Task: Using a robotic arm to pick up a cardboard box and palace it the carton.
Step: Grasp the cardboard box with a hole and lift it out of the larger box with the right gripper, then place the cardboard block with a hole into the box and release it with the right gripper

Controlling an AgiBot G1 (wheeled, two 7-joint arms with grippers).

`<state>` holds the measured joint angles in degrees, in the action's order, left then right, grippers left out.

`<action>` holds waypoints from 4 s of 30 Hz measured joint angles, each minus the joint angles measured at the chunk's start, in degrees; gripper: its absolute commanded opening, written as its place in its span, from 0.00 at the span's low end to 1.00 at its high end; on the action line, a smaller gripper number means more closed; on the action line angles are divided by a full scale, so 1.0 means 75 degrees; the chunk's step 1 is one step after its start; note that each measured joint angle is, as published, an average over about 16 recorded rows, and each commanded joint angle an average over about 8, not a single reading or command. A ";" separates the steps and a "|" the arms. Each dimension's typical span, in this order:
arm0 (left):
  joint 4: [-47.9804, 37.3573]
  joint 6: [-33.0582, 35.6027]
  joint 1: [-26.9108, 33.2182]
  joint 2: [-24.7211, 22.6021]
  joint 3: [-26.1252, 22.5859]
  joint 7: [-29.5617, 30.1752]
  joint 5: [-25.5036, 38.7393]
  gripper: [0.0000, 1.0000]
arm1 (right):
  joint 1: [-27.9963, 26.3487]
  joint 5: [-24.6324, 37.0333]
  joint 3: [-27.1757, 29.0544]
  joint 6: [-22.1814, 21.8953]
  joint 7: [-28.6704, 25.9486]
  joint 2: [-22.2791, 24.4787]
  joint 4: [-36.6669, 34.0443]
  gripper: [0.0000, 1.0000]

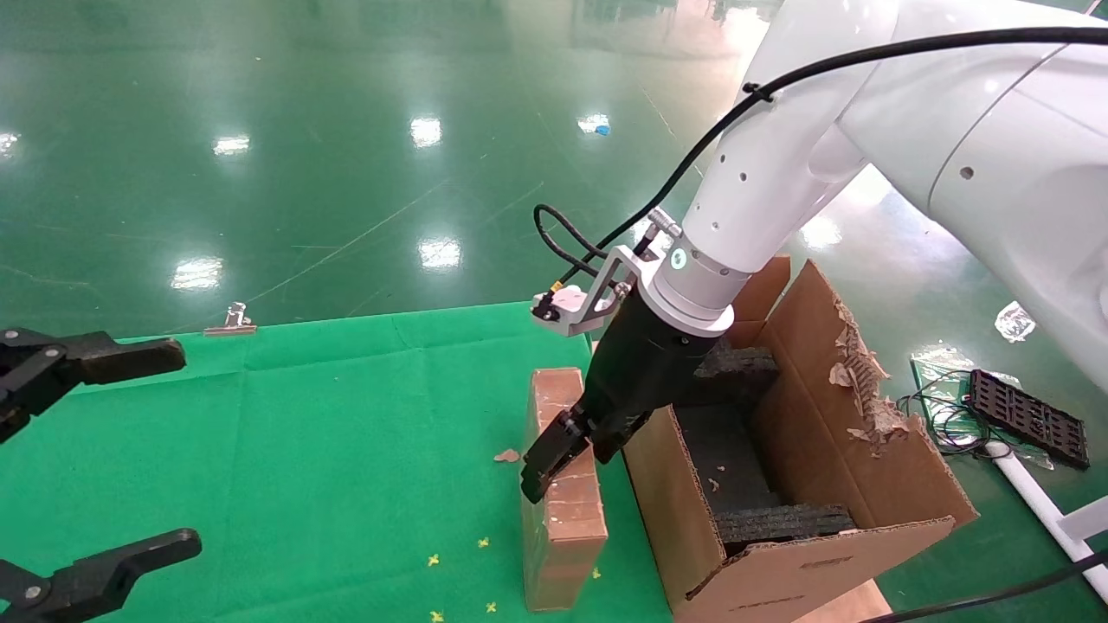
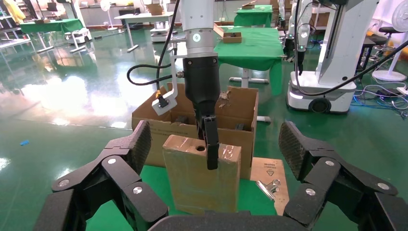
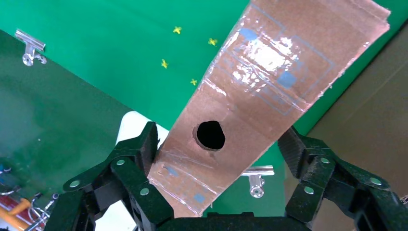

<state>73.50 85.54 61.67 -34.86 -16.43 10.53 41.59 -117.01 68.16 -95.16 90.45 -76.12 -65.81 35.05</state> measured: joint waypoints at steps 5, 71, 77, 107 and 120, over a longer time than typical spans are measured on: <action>0.0000 -0.0001 0.0001 0.0001 -0.0003 -0.0001 -0.0002 0.00 | -0.0026 -0.0098 -0.0194 -0.0013 0.0050 -0.0006 -0.0005 0.00; 0.0000 -0.0015 0.0008 0.0015 -0.0035 -0.0018 -0.0024 1.00 | -0.0906 0.1294 -0.0839 -0.1707 0.1252 0.3424 -0.1807 0.00; 0.0000 -0.0017 0.0008 0.0016 -0.0038 -0.0019 -0.0026 1.00 | -0.0236 0.1121 -0.0801 -0.2078 0.1468 0.3240 -0.2234 0.00; 0.0000 -0.0022 0.0011 0.0021 -0.0051 -0.0026 -0.0035 1.00 | 0.0595 0.0511 -0.0382 -0.3624 0.2365 0.2871 -0.3037 0.00; 0.0000 -0.0025 0.0013 0.0024 -0.0057 -0.0029 -0.0039 1.00 | 0.1804 0.0385 -0.0390 -0.4622 0.1960 0.3047 -0.2198 0.00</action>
<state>73.50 85.36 61.76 -34.68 -16.86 10.31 41.29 -103.48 71.05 -98.08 55.78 -61.42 -42.96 18.57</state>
